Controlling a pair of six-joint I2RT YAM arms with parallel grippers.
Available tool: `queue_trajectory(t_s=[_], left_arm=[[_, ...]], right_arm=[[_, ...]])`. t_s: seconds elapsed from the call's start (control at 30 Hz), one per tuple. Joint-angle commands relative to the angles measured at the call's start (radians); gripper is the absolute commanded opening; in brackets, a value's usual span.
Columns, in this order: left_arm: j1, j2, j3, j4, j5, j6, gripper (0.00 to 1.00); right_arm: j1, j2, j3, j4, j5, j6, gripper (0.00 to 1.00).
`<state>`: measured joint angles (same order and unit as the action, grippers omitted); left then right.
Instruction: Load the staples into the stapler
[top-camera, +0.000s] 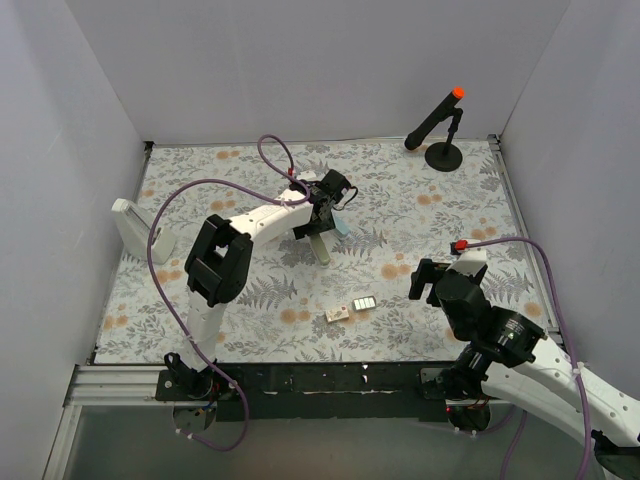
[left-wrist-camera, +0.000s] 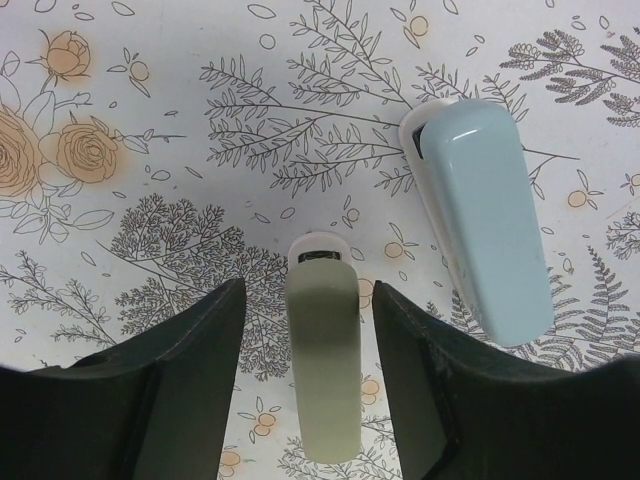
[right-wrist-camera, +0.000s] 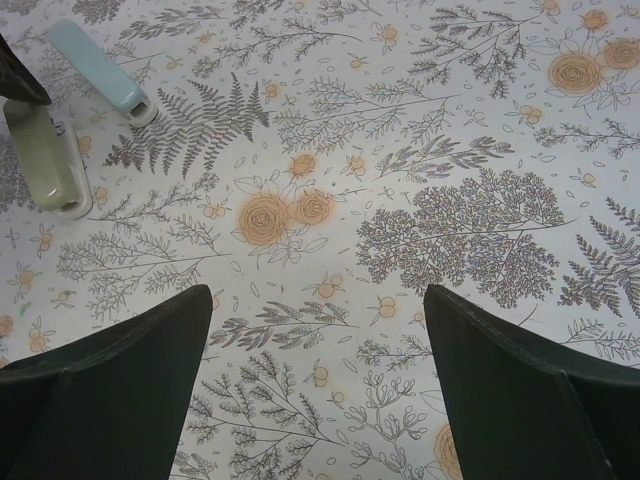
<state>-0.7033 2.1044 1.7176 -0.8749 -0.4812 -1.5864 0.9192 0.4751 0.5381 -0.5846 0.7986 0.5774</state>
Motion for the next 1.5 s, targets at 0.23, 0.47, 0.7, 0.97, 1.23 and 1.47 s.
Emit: queue_trajectory(t_s=[0.23,0.47,0.7,0.97,1.23,1.47], left_arm=[[0.011,0.009,-0.003,0.013,0.012,-0.004,0.46],[0.014,0.011,-0.013,0.020,0.024,-0.003,0.45],[0.016,0.006,-0.021,0.033,0.033,0.008,0.35],[0.016,-0.076,-0.053,0.068,0.041,0.066,0.06],[0.016,-0.276,-0.185,0.217,0.111,0.302,0.00],[0.016,-0.539,-0.380,0.405,0.248,0.561,0.00]], right_arm=[[-0.002,0.014,-0.007,0.039,0.027,-0.004,0.94],[-0.002,0.031,-0.004,0.048,0.022,-0.010,0.94],[-0.002,0.034,-0.006,0.049,0.014,-0.008,0.93],[-0.002,0.028,-0.010,0.114,-0.059,-0.054,0.93],[-0.002,0.074,-0.020,0.238,-0.217,-0.106,0.93],[-0.003,0.118,-0.014,0.324,-0.350,-0.099,0.92]])
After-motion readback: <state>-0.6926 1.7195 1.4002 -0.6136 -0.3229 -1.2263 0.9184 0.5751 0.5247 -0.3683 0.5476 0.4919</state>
